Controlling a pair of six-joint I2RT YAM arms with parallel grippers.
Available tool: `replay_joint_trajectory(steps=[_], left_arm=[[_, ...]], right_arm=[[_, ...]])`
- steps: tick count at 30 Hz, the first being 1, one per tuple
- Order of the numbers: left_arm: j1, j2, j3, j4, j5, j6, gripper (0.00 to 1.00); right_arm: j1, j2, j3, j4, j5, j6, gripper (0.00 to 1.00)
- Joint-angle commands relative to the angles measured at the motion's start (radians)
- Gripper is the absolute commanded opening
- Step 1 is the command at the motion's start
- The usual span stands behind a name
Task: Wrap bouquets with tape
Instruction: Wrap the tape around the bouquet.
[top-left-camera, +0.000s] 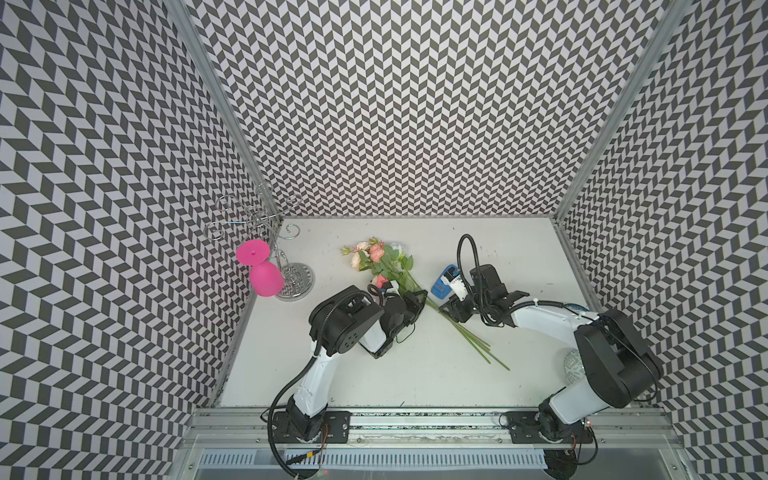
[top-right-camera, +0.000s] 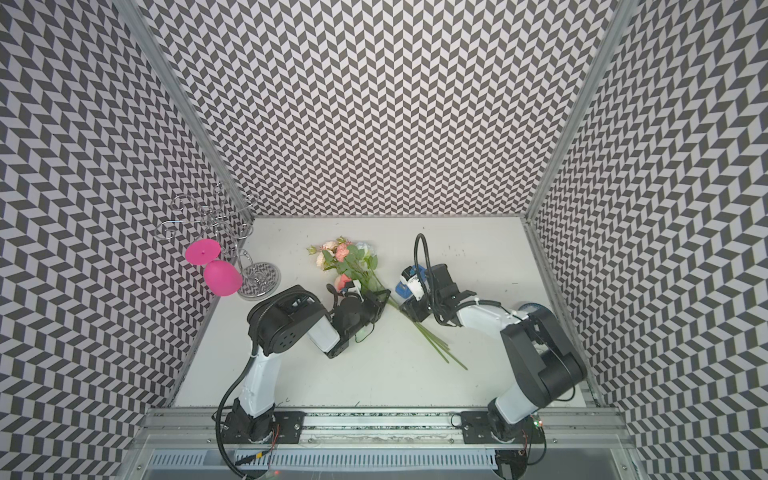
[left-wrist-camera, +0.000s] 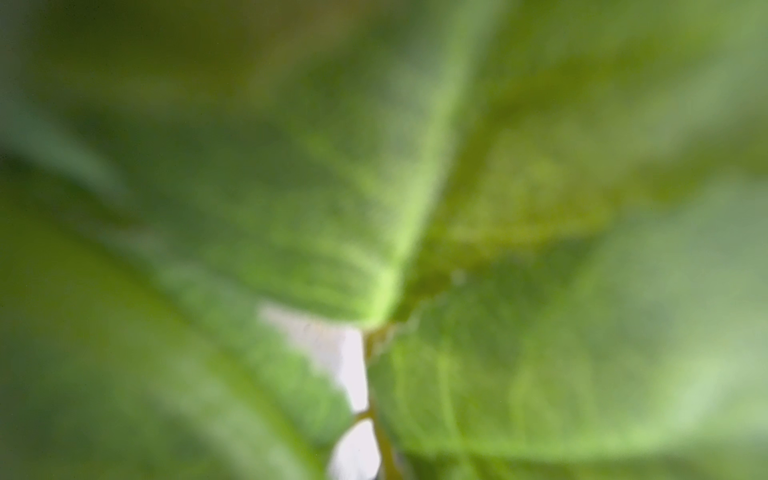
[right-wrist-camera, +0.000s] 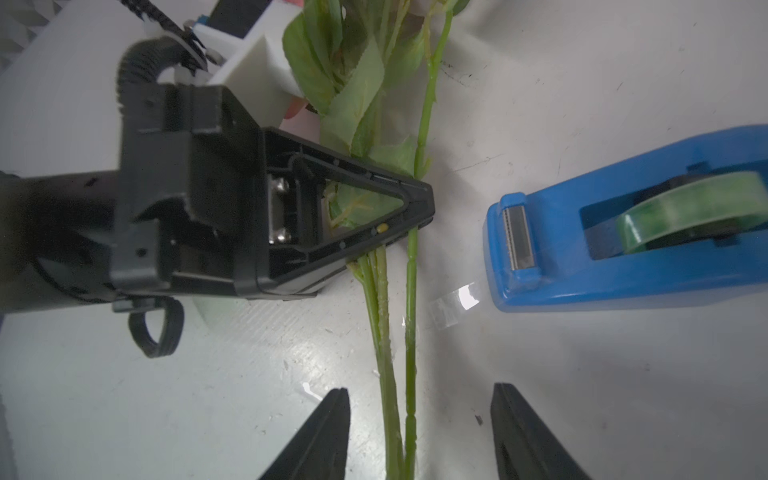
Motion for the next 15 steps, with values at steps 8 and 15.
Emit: replay_joint_trajectory(steps=[8,15], left_arm=[[-0.004,0.037,0.010,-0.038,0.026,-0.011,0.00],[-0.004,0.030,0.015,-0.054,0.020,0.000,0.00]], right_arm=[[0.002,-0.249,-0.163,0.203,-0.087,0.085,0.60],[-0.003,-0.298,-0.240,0.289,-0.005,0.139,0.61]])
